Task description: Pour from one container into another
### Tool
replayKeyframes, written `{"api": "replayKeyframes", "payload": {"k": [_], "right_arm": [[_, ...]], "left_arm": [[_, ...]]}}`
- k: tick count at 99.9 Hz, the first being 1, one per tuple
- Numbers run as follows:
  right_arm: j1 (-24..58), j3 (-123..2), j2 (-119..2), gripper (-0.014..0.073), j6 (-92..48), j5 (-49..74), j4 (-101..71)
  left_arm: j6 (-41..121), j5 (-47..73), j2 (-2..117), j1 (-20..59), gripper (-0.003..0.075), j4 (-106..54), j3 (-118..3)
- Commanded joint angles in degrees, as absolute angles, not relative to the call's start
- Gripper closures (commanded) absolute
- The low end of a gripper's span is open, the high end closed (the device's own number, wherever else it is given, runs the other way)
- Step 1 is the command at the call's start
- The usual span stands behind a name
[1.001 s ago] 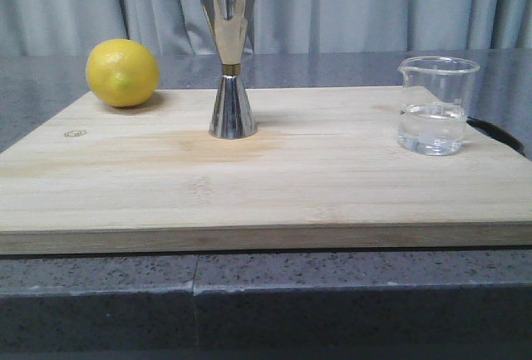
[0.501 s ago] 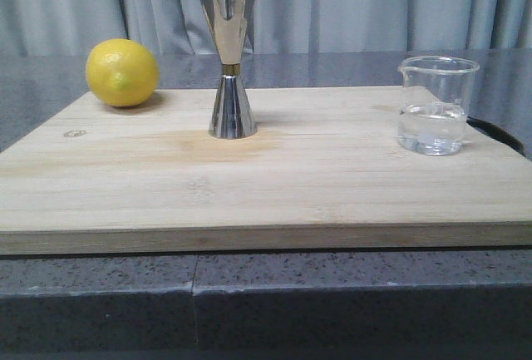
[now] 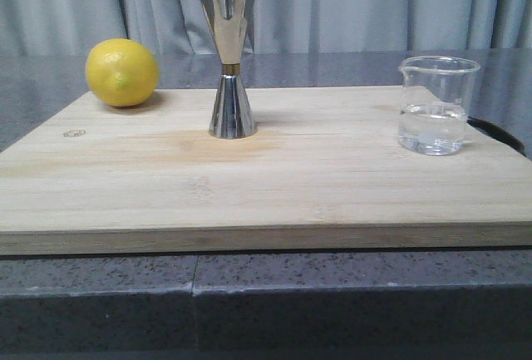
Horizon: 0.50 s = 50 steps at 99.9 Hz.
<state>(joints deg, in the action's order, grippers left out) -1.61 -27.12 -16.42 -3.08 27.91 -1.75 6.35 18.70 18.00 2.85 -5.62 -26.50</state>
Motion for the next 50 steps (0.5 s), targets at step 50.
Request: {"api": "replayKeyframes", "payload": {"k": [50], "right_arm": [[-1.9, -36.9, -33.2, 0.0102, -3.6, 32.0, -2.3]], "left_arm": [[31.0, 32.8, 44.5, 9.0, 0.0333, -28.9, -40.5]]}}
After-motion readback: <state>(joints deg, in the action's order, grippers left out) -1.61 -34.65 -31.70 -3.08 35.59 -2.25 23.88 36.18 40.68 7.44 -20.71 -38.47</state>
